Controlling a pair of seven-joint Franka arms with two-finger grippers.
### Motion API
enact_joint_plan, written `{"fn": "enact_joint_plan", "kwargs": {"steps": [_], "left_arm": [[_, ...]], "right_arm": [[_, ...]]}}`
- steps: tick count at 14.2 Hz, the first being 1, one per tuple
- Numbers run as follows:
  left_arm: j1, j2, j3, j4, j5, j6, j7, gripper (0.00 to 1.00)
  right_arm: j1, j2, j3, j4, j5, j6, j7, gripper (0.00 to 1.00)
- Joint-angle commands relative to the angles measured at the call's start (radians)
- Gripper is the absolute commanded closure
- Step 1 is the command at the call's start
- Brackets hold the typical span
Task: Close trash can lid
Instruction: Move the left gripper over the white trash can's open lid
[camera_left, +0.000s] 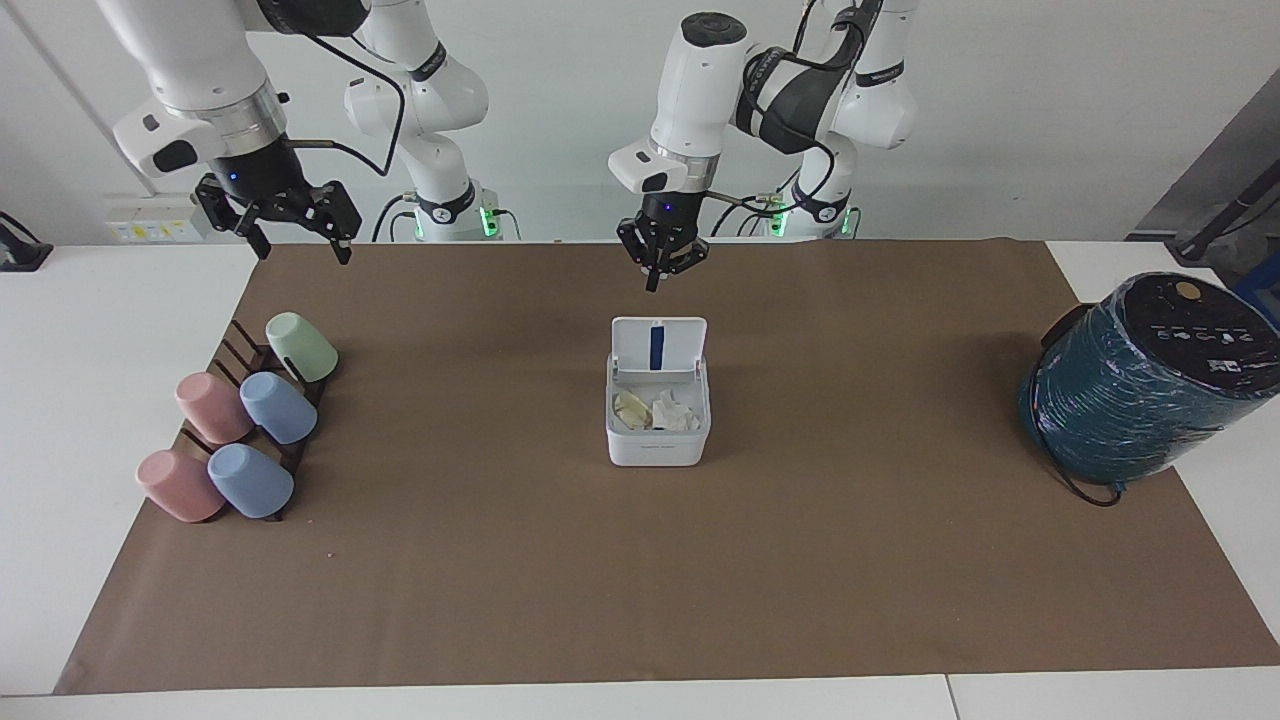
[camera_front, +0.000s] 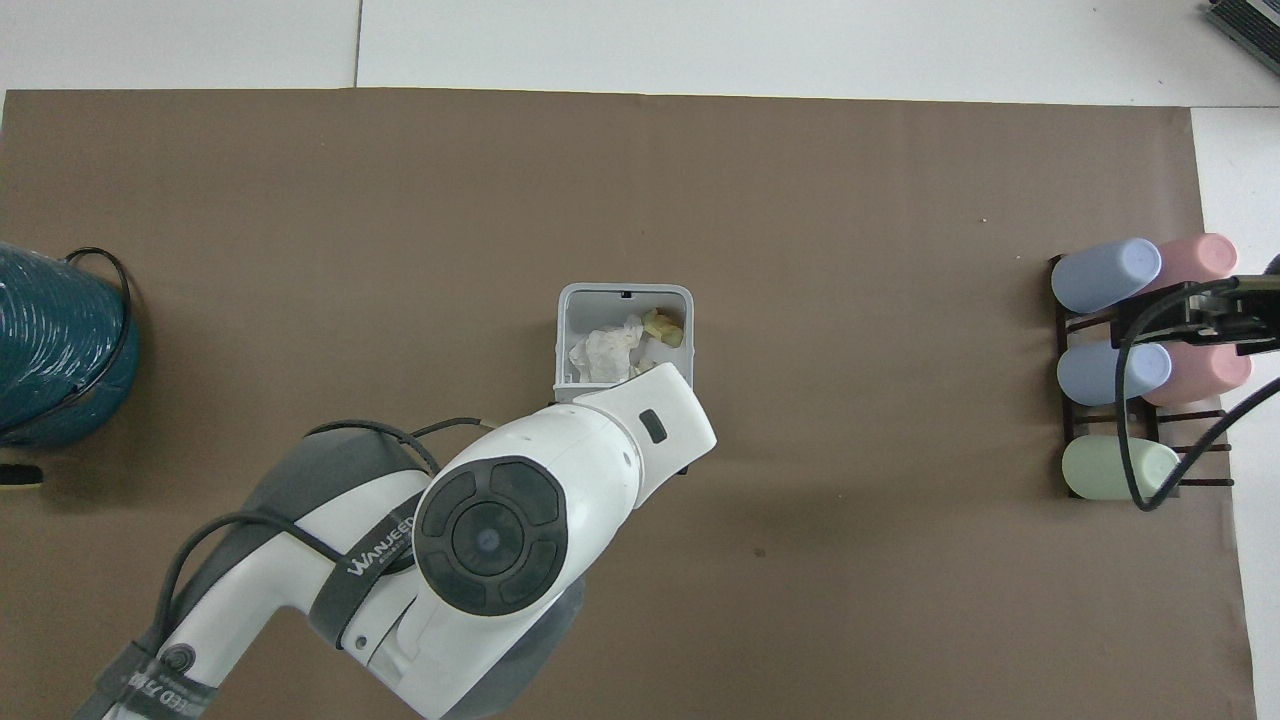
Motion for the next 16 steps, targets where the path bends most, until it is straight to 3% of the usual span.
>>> {"fn": "enact_joint_plan", "kwargs": {"steps": [1,12,16], "left_arm": [[0.023,0.042,0.002,0.041,0.017,0.028,-0.017,1.0],[0.097,0.15,0.002,0.097,0.022,0.148,0.006,1.0],[0.102,0.237,0.002,0.159,0.023,0.178,0.013,1.0]], "right_arm": [[0.003,-0.017,-0.009,-0.011,0.016,-0.013,-0.024,0.0],[0.003,-0.018,-0.009,-0.011,0.016,-0.013,-0.024,0.0],[0.003,-0.017,-0.009,-0.011,0.016,-0.011,-0.024,0.0]]}}
